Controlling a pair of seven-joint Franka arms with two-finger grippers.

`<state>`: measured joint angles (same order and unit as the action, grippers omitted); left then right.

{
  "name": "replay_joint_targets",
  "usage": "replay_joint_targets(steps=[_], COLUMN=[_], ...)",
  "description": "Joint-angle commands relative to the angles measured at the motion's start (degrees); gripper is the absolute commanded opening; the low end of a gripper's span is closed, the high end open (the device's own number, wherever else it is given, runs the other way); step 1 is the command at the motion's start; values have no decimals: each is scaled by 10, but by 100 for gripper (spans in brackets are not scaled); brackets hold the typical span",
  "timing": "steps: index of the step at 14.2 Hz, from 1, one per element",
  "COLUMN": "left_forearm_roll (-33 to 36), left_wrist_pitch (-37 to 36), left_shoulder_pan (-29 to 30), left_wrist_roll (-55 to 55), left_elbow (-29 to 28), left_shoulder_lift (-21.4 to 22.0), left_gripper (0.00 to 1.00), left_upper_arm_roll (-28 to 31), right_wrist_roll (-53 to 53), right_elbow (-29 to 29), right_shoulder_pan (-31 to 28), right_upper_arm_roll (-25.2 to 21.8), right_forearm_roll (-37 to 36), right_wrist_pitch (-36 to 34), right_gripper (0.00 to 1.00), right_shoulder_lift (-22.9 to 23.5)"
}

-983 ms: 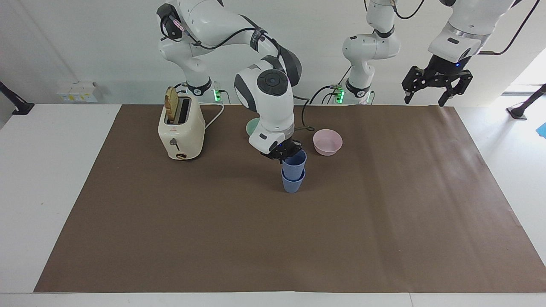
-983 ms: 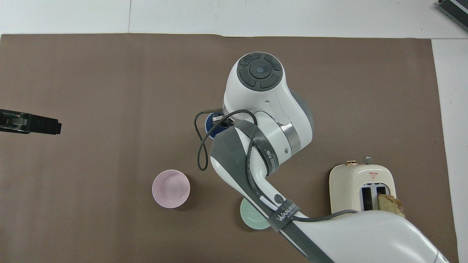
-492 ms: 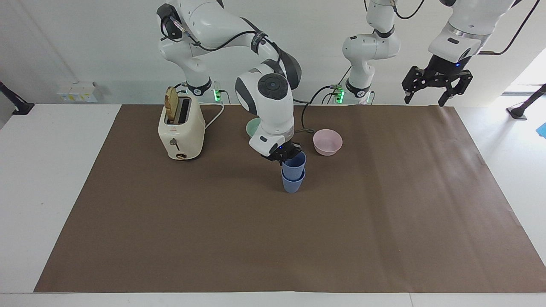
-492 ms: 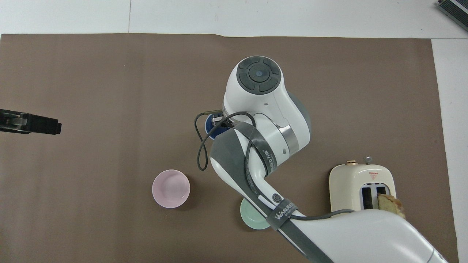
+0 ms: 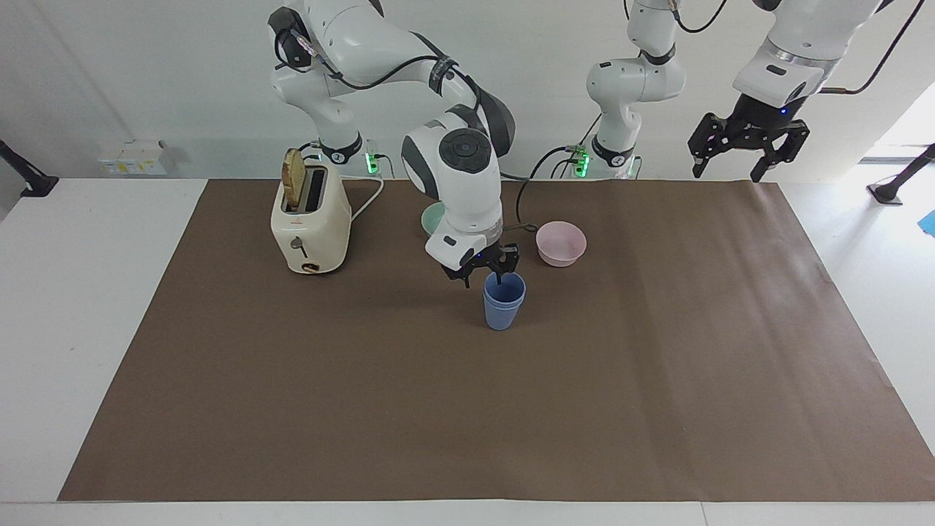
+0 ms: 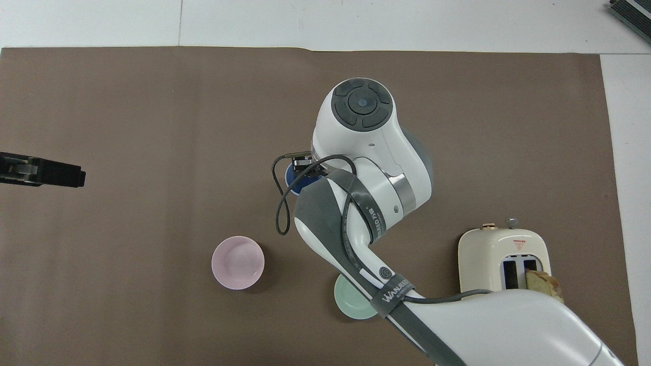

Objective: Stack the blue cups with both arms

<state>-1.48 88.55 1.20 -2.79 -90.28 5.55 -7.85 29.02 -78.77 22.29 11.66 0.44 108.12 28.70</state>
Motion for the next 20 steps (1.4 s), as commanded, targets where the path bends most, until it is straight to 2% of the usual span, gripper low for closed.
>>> replay_joint_targets(steps=[1,5,9,15,17,20], left_forearm_roll=[-7,-7,-7,-7,-7,-7], left_wrist_pitch=[-8,-8,-8,-8,-8,-8], left_shoulder_pan=[6,7,6,6,6,6], left_wrist_roll=[-5,-5,-5,-5,-5,-5], left_elbow=[-1,-1,-1,-1,0,0], left_shoulder_lift=[6,6,6,6,6,6], left_gripper=[100,100,100,100,100,100], left_upper_arm_roll=[-2,-2,-2,-2,-2,-2], right_wrist_roll=[7,-14,-126,-287,-309,-302], right_elbow=[-1,16,34,32,28,26], right_shoulder_pan=[-8,-37,-90,-171,-209,-253], right_upper_arm_roll=[4,-1,-4,-2,0,-2], right_forearm_roll=[-24,-42,-74,-135,-119,-55], right_wrist_pitch=[0,-48,-119,-142,-158,-196], right_gripper=[100,100,100,100,100,100], right_shoulder_lift=[1,-16,-54,-110,-140,-173])
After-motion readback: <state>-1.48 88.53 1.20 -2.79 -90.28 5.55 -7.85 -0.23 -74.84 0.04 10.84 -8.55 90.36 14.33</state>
